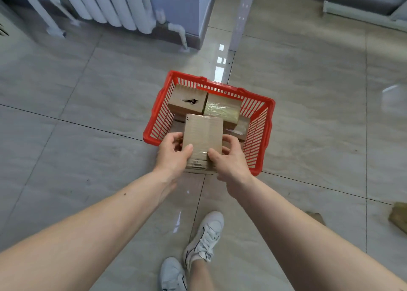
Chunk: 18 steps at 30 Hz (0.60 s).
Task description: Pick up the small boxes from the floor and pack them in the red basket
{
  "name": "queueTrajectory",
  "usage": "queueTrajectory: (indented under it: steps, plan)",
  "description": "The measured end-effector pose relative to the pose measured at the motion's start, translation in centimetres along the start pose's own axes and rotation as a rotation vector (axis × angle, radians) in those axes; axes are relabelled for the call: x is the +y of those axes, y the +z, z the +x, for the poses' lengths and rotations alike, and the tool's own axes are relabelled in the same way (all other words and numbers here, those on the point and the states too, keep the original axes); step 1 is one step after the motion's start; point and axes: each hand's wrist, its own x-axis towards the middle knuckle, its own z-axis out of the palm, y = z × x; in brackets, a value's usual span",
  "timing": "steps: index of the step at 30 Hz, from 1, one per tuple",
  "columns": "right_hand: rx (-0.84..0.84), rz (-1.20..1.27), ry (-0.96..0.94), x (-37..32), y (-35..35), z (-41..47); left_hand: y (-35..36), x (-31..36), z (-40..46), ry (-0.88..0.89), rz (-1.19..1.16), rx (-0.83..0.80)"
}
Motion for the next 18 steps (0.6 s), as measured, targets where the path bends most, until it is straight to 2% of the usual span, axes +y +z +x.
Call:
queueTrajectory:
  steps: [6,10,14,18]
  plan:
    - [-0.057,-0.024,0.032,-1.4,3.4,6.1,-0.7,0.3,7.3,0.015,0.163,0.038]
    - [-0.074,-0.071,0.079,0.1,5.9,10.4,-0.8,-1.7,11.3,-0.062,0.278,0.037]
    - [-0.087,-0.101,0.118,1.9,8.4,14.6,-1.2,-3.8,14.6,-0.124,0.294,0.029]
    - [-0.019,-0.038,0.138,3.4,11.4,19.2,-1.7,-5.3,19.0,-0.047,0.361,0.028]
